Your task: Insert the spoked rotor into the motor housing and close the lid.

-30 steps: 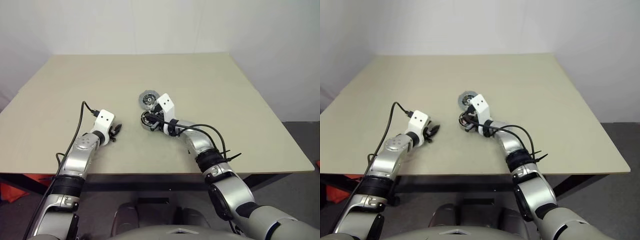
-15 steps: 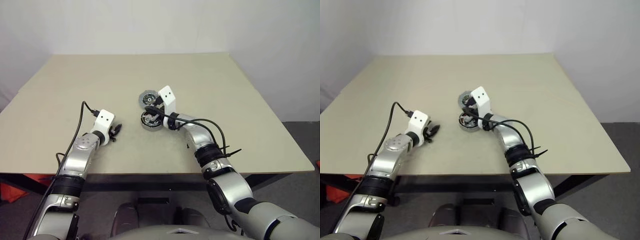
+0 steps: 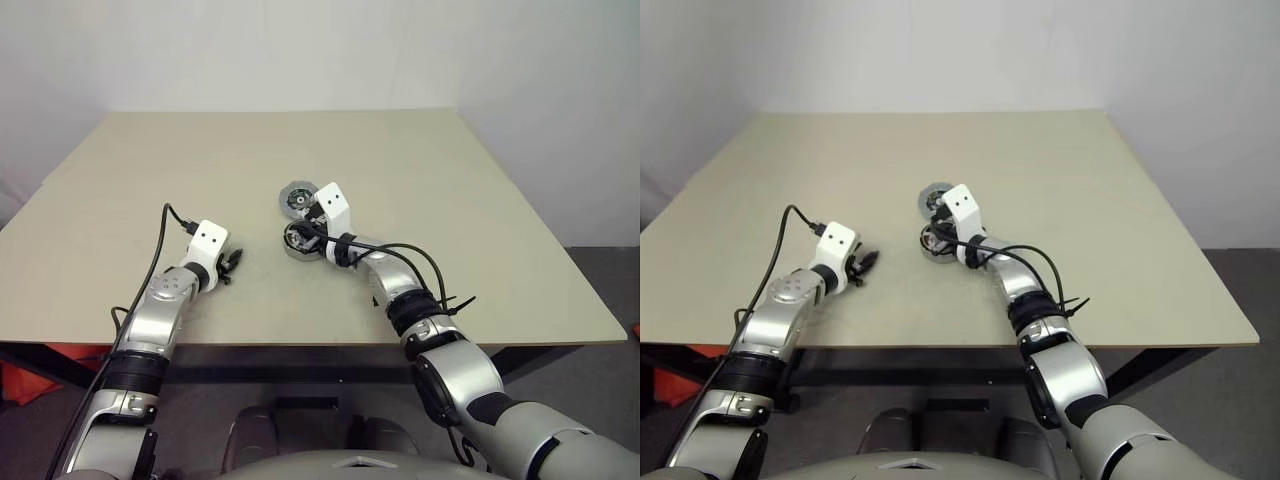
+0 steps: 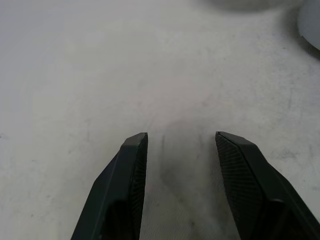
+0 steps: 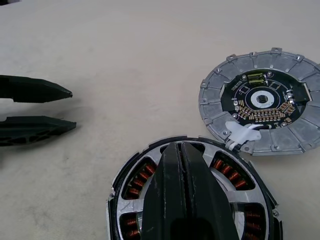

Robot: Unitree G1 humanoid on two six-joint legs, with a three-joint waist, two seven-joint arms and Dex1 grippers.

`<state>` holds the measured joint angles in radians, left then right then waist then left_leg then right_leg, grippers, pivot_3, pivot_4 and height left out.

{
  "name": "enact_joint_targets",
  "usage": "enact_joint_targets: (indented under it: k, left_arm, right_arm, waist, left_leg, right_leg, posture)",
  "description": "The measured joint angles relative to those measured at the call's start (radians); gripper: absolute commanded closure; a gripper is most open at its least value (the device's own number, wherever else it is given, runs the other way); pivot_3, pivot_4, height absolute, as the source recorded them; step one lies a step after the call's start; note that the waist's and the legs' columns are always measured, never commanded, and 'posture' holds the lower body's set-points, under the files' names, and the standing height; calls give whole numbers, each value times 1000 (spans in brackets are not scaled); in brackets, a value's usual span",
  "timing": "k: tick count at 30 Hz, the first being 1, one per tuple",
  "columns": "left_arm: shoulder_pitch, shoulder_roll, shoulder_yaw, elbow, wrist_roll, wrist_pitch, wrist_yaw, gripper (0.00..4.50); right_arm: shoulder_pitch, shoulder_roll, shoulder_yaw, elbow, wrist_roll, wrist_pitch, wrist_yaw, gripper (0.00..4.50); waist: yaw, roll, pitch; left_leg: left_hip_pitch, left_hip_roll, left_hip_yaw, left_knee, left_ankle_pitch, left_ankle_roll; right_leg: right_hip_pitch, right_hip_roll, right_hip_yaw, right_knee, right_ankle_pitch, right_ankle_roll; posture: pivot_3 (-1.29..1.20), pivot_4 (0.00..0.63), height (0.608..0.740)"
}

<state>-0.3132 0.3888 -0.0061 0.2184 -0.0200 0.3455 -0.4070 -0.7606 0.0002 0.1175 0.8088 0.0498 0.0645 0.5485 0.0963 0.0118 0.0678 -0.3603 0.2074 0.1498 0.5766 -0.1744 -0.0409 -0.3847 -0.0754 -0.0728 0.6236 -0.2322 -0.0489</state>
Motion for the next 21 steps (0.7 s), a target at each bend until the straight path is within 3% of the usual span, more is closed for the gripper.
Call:
enact_joint_targets:
  k: [6, 21]
  left_arm:
    - [-1, 0, 1, -5, -1, -2, 1, 2227]
    - [-1, -2, 1, 0, -1, -8, 7, 2227]
  right_arm:
    - [-1, -6, -26, -66, 25, 4, 16, 4478]
    - [28, 1, 19, -77, -12, 41, 13, 4478]
  waist:
    - [-1, 0, 0]
    - [-2, 0, 0]
  left_leg:
    - [-8, 0, 0, 0, 0, 0]
    - [-6, 0, 0, 0, -1, 1]
  right_leg:
    - [-7, 0, 0, 0, 3, -7]
    - [-5, 0, 0, -1, 3, -7]
  posture:
    - [0, 0, 740]
    - [0, 0, 740]
